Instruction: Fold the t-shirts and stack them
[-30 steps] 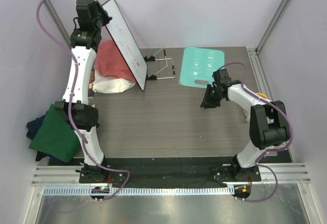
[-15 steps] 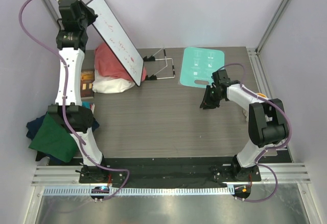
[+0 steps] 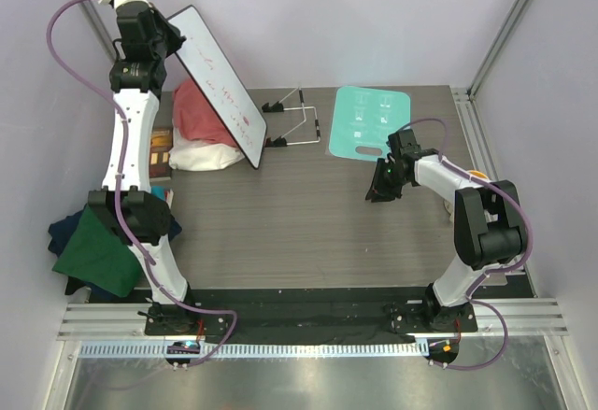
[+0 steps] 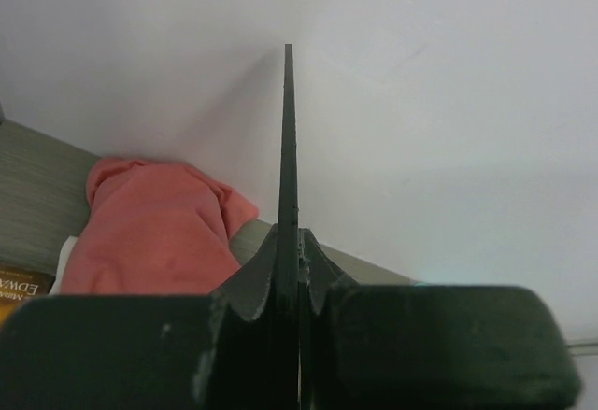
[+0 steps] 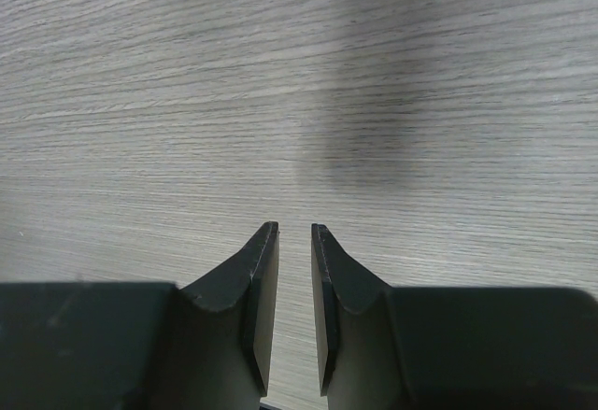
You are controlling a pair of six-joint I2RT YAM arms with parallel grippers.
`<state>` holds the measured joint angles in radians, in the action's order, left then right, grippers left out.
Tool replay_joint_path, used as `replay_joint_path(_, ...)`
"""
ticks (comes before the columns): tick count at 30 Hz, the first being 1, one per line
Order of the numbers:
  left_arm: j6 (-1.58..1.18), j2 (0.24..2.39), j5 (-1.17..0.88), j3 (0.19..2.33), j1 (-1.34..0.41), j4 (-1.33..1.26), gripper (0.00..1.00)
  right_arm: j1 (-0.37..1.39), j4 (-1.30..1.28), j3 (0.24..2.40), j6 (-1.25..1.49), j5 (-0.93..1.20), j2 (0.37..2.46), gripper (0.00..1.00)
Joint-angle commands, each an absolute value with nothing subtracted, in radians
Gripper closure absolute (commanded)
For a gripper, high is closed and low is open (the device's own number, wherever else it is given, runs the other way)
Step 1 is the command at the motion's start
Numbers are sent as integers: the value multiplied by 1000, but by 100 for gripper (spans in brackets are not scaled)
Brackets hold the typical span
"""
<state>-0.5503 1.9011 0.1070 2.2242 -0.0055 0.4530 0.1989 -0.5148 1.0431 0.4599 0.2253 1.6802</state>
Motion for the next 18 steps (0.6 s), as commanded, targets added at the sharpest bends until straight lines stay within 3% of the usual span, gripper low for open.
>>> replay_joint_path(1,-557,1809,106,2263,-5,290,100,195,-488,1048,472,236,1678,74)
replay_joint_path(6,-572,1818,91,2270,-27,285,100,196,-476,1035,479,244,1678,74)
replay_joint_path(12,-505,1923,89,2319,-245,293,100,196,-466,1025,485,255,1680,72)
replay_joint_path(18,-486,2002,106,2358,-344,301,100,196,-466,1011,486,255,1661,65)
